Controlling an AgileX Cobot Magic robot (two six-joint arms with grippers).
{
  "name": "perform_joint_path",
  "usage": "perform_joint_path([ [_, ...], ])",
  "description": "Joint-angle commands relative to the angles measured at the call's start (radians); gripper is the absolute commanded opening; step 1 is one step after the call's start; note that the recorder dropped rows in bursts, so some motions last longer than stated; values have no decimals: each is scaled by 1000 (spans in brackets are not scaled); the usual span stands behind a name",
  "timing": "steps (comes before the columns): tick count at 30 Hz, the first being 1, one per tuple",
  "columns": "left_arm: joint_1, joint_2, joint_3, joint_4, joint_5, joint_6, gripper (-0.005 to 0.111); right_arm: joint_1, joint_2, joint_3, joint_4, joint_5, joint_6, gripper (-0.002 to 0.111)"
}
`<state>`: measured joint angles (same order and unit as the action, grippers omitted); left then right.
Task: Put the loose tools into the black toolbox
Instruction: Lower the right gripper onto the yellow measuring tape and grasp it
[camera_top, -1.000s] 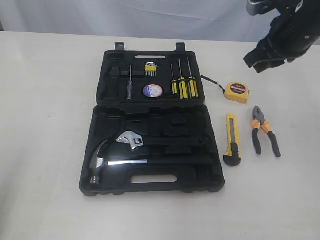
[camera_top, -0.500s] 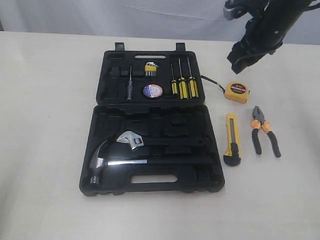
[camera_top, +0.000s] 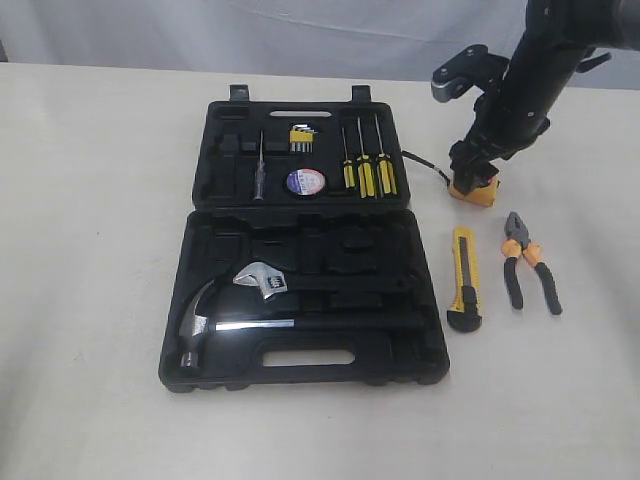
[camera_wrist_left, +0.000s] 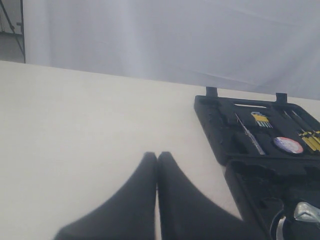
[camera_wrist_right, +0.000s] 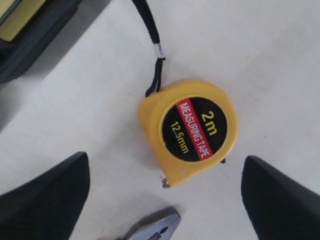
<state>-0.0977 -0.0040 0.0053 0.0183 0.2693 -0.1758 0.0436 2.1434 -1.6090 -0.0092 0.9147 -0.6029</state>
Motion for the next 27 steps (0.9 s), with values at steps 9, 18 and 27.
perform_joint_path([
  [9, -6, 4, -5, -4, 1, -1, 0, -9, 39, -13, -26, -88, -76, 78],
  [18, -6, 4, -5, -4, 1, -1, 0, -53, 106, -97, 25, -3, -76, 78],
  [27, -6, 4, -5, -4, 1, -1, 0, -54, 204, -170, 57, 65, -85, 77],
])
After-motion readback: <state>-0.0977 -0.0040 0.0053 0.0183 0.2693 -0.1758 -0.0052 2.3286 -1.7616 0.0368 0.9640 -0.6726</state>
